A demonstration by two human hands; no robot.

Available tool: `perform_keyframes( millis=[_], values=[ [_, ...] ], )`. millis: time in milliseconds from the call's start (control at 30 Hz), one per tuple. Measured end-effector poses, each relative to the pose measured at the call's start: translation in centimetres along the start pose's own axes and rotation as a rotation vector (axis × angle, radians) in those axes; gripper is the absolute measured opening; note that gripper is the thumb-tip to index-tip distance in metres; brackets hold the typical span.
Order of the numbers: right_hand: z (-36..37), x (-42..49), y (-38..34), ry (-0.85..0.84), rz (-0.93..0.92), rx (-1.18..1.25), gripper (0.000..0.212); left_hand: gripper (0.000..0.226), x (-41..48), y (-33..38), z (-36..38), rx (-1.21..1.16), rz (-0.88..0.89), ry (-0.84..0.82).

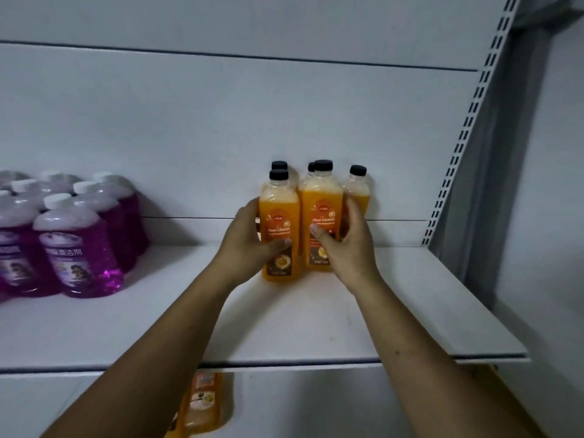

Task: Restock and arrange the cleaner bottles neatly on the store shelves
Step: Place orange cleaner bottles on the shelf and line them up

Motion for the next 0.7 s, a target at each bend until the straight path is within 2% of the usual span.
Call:
perform_keyframes(
  millis=[167, 467, 700],
  values=[
    [0.9, 0.8, 2.0, 0.007, -0.007, -0.015, 0.068, 0.078, 0.1, -0.7, 0.3, 0.062, -0.008, 0.048],
    [1.0, 1.4, 2.5, 0.033, -0.039, -0.034, 0.065, 0.086, 0.7, -2.0, 1.6, -0.044, 0.016, 0.066],
    [1.1, 1.6, 2.7, 0.059, -0.029, -0.070, 0.065, 0.093, 1.0, -3.0, 1.7, -0.033, 0.004, 0.088]
  ],
)
Point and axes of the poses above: each hand's wrist, its own x-axis towards the middle knuckle, its own z-axis out of the palm, y = z × x, the point moved 9 cm from there along x, towards the middle knuckle, and after that the axes turned 8 degrees about z, right-handed, at the moved point
